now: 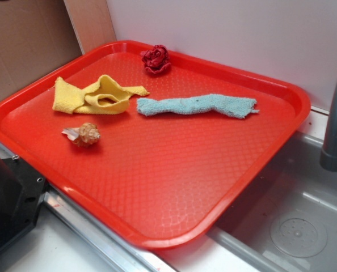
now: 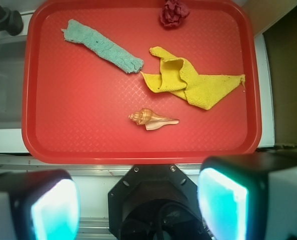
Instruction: Grab the shell.
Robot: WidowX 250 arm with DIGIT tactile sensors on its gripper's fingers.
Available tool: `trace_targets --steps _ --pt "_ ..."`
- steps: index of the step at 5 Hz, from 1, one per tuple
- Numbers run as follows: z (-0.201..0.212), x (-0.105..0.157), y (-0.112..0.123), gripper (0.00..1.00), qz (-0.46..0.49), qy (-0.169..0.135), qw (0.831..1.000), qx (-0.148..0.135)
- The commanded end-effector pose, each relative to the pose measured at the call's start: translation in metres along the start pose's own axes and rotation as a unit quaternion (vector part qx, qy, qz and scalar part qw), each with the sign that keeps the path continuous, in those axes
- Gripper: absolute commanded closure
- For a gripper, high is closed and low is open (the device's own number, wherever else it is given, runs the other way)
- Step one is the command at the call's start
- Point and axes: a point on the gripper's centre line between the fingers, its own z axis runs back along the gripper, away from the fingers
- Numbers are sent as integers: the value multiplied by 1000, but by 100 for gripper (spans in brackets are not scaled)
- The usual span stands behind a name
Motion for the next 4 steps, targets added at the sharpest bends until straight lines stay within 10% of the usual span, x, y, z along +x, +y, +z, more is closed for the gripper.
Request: trace_targets --steps 1,4 --pt "-12 20 23 0 227 16 973 -48" --pt "-71 35 45 0 570 19 815 -103"
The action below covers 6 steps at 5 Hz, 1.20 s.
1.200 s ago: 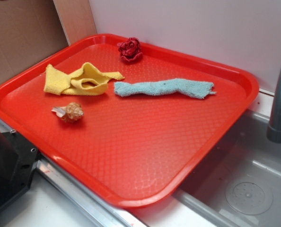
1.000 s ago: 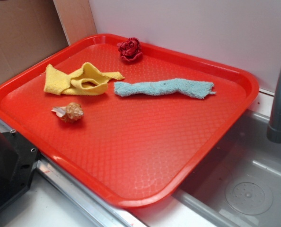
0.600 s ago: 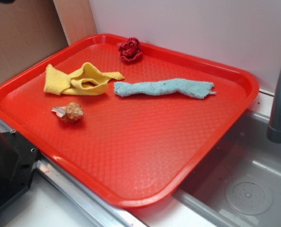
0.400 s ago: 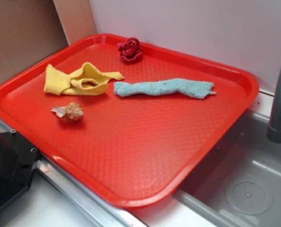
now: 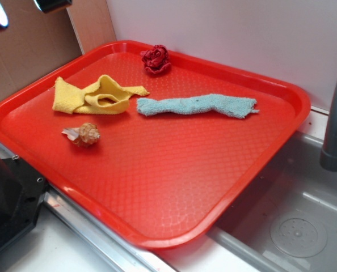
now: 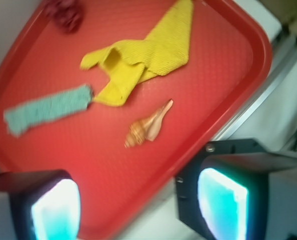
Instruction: Grab the shell.
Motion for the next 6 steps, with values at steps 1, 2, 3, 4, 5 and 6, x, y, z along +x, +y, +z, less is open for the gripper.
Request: trace_targets --steps 1,2,3,4,5,6 --pt "-37 -6 5 0 241 -36 969 -41" --pt "-71 -12 3 0 349 -73 933 -40" --pt "-94 -8 5 0 371 -85 925 -23" --pt "-118 3 4 0 380 -98 920 -5" --pt "-143 23 8 0 392 -112 913 21" --pt "-157 22 4 0 376 -112 919 37"
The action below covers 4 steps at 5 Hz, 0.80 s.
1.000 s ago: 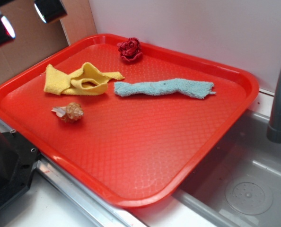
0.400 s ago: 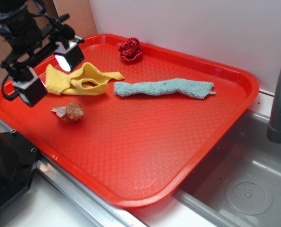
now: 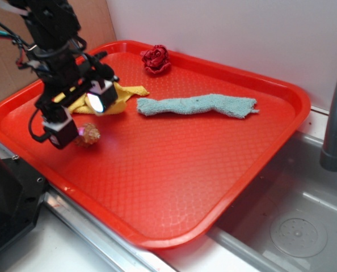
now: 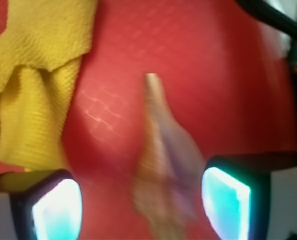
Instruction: Grab the shell.
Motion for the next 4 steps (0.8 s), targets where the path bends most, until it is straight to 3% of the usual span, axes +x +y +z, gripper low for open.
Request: trace_targets --steps 1,3,4 --pt "-11 -8 -2 100 -16 -15 1000 -2" --pt "-1 -9 -3 100 -22 -4 1000 -15" --pt "24 2 -9 100 -61 19 998 -15"
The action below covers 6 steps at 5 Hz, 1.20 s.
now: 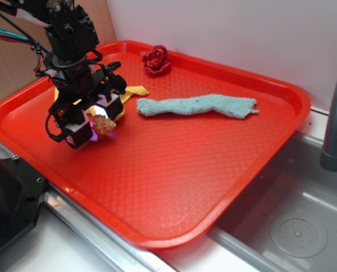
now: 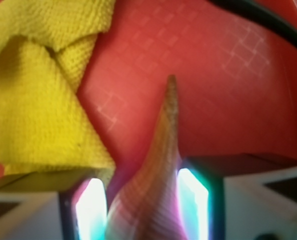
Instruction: Grab the shell.
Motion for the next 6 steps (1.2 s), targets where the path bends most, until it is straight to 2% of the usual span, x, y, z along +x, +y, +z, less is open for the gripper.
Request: trace_targets --steps 1,2,3,4,5,6 --pt "58 24 -17 100 -96 49 994 -30" --pt "92 23 -25 100 -207 55 975 -54" --pt "124 17 -30 100 -328 58 942 -49" --pt "145 14 -26 100 -428 78 899 -57" --pt "169 19 -21 100 -481 105 869 -59" --pt "186 15 -15 100 -510 96 852 -68"
